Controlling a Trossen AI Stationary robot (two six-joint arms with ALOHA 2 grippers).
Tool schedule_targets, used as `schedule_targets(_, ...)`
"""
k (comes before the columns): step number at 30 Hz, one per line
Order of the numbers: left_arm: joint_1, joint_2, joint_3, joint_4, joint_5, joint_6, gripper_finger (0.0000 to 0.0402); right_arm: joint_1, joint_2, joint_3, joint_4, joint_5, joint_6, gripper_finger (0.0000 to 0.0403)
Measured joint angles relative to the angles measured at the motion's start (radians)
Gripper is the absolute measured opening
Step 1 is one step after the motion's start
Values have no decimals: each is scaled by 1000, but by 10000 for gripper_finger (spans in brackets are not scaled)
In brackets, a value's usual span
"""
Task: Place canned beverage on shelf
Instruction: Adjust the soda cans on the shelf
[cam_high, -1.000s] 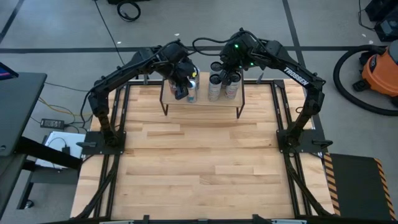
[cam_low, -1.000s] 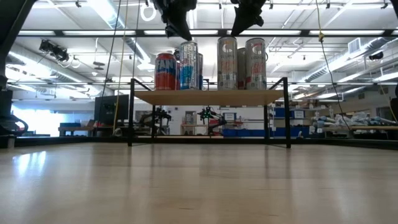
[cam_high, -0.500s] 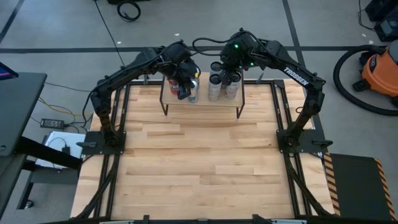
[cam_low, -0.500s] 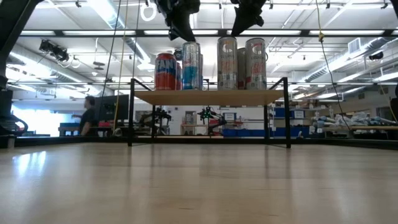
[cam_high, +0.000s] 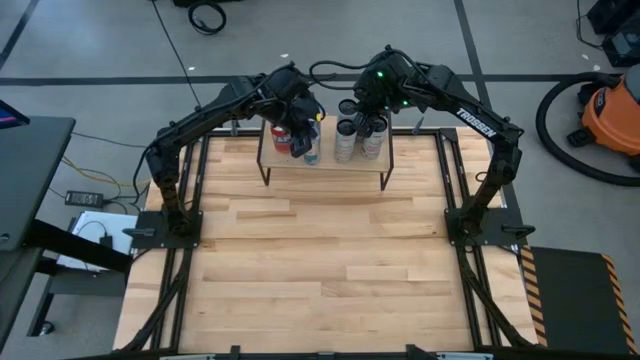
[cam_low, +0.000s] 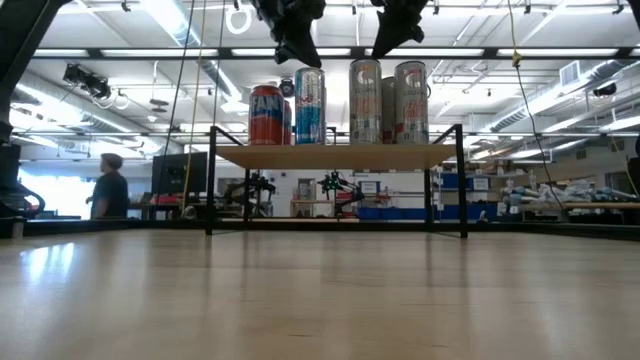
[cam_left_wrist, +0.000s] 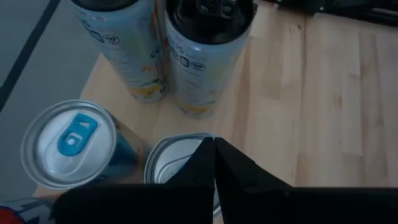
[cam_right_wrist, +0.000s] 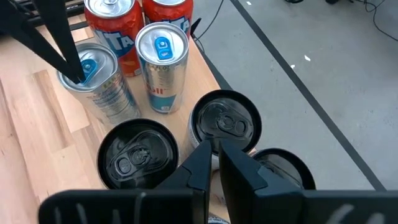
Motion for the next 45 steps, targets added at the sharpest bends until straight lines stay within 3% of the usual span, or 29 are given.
schedule_targets(11,2,-1,202,-122,-32,58,9,0,7,0,6,-61,0,38)
schedule_targets(15,1,-2,270,-139,-31,59,9,7,7,0,51,-33,0,23)
schedule_targets(22,10,-25,269,-143,-37,66,9,5,7,0,151,-26,0,7)
schedule_targets(36,13,-25,269,-159,-38,105,9,-27,81,-1,140,5,28,3)
schedule_targets(45,26,-25,269,-171,-38,110,9,-33,89,-1,88,87,31,3)
